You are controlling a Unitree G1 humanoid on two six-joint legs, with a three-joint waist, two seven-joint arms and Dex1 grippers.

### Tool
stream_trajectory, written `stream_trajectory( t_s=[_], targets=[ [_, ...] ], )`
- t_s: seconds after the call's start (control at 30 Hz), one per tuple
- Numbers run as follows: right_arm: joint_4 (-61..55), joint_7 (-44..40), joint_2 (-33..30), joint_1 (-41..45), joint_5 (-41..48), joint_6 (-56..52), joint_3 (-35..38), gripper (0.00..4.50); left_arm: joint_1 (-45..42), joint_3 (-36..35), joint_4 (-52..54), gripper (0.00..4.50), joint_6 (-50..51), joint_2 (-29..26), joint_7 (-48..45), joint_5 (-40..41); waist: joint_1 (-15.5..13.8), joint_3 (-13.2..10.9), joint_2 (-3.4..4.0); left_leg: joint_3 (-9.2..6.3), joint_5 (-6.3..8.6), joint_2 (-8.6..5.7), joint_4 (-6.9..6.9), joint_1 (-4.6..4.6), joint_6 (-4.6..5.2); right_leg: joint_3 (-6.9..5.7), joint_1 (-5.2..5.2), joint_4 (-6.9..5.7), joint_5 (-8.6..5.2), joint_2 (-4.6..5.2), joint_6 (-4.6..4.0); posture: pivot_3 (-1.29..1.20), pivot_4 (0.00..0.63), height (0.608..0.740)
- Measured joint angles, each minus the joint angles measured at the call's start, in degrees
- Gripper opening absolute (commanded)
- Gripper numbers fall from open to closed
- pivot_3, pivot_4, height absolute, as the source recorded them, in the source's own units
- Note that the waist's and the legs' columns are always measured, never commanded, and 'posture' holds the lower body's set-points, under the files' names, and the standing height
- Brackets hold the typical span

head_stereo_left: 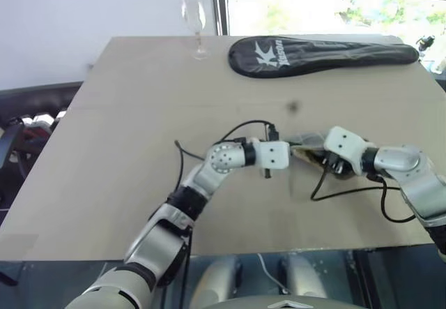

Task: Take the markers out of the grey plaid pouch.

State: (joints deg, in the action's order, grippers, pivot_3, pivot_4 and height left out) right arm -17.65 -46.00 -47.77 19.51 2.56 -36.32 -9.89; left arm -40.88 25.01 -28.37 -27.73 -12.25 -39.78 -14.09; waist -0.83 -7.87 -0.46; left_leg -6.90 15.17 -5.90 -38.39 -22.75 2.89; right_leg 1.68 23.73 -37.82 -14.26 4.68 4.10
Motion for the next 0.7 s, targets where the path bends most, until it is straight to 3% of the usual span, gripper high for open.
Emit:
stream_trajectory(
  t_s=[0.2,0.37,0.7],
  targets=[
    [-4.8,-2.6,0.1,-5.2,7.0,-1.5,8.3,0.97,-0.9,0.3,-2.4,0.0,-2.0,0.1,1.4,-1.4,0.0,0.0,0.0,0.0,0.0,-0.01,0.02,-0.01,0.01,0.0,0.0,0.02,0.0,-0.01,0.0,0.0,0.15,0.74],
    [-7.4,-6.4,-4.9,-8.8,8.6,0.0,9.8,0.97,-0.9,1.0,-4.0,0.0,-2.7,0.8,1.3,-2.1,0.0,0.0,-0.02,0.01,0.0,-0.01,-0.01,-0.01,0.01,-0.02,-0.02,0.0,0.0,-0.03,0.0,0.0,0.15,0.74],
    [-11.0,-3.1,-2.6,-7.2,12.3,-14.0,10.1,0.97,-1.2,0.6,-5.0,0.0,-2.7,1.4,4.4,-2.8,-0.1,0.0,-0.05,0.0,0.0,-0.02,-0.01,-0.03,0.01,-0.03,-0.01,0.01,0.0,0.08,0.0,0.0,0.15,0.74]
  ],
)
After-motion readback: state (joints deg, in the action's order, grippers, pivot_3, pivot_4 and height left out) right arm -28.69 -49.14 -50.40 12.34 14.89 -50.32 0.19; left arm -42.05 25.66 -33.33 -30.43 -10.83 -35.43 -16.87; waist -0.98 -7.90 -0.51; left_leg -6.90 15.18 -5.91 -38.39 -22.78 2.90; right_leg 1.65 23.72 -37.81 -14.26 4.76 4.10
